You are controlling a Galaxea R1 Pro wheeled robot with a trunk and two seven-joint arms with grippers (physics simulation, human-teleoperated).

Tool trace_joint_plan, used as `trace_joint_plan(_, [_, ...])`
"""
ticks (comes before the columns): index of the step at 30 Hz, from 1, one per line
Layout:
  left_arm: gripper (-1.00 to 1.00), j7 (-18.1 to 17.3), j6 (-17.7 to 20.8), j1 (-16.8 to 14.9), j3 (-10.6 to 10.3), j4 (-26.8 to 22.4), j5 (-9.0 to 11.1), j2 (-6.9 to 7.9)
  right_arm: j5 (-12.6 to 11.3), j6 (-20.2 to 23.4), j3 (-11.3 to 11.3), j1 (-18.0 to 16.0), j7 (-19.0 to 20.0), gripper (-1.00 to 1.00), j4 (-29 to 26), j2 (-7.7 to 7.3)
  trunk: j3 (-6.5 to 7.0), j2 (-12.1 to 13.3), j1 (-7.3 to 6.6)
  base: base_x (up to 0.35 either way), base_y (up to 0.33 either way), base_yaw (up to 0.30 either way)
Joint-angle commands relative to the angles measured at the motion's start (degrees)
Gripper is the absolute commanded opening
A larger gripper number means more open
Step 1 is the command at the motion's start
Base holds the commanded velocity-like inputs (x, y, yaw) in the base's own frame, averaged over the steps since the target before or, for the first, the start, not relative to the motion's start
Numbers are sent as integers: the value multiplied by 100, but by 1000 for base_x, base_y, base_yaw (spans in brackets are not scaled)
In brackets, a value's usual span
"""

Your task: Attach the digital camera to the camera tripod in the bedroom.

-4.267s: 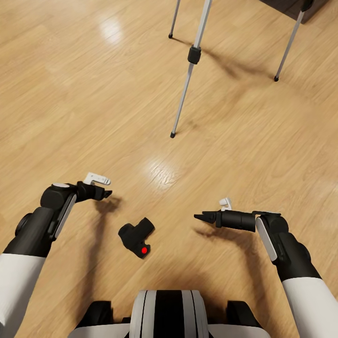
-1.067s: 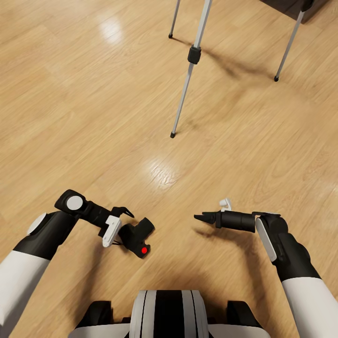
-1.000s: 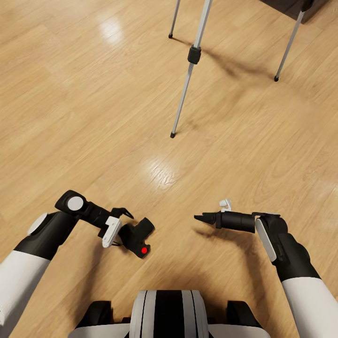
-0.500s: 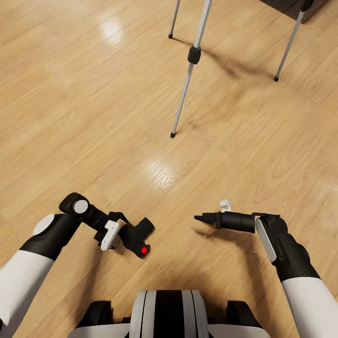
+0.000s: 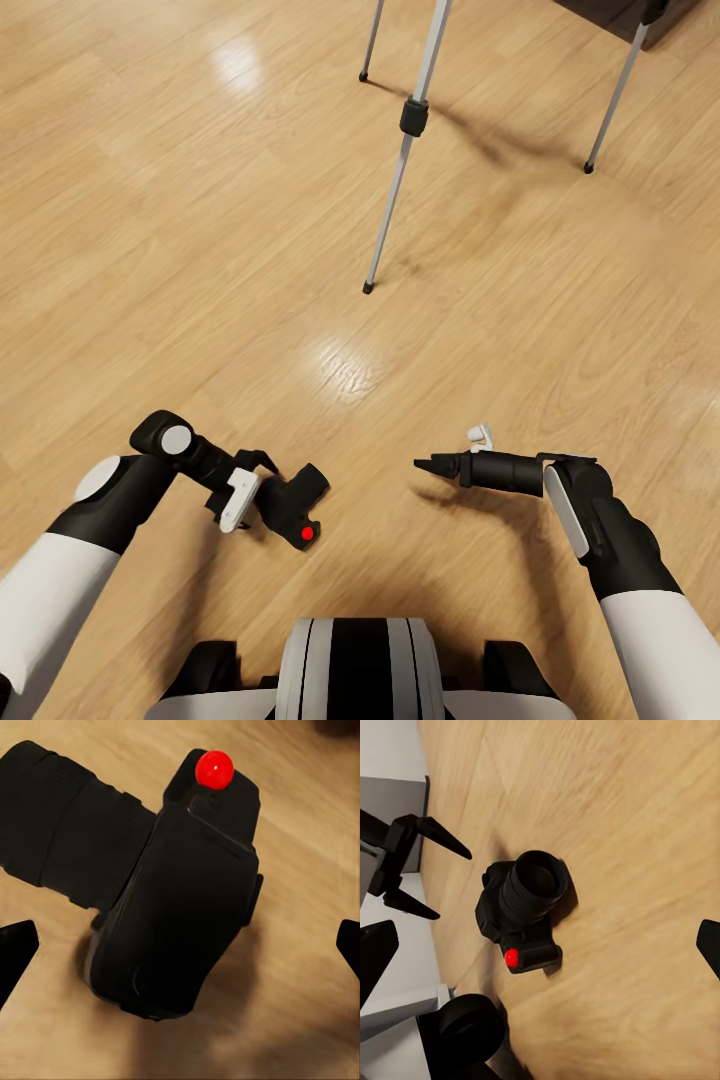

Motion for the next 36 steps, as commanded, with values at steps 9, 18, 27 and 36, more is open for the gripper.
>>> trace_joint_plan(9, [100,-14,185,-1,214,-238,192,-147,-8,30,-134,-2,-1,100,0,3,-3,-1,-1,0,0,0])
trace_joint_plan(18, [100,-218,21,-3,-29,-30,-4,20,8,23,-142,-2,-6,100,-10,-76,-3,-1,-1,0,0,0])
trace_joint_plan(27, [100,-239,-150,-3,-88,6,-171,61,26,27,-143,-2,-10,100,-66,-121,-3,-1,-1,0,0,0])
trace_joint_plan(36, [100,-230,-143,-3,-92,170,-305,68,27,28,-143,-2,-10,100,-70,-124,-3,-1,-1,0,0,0])
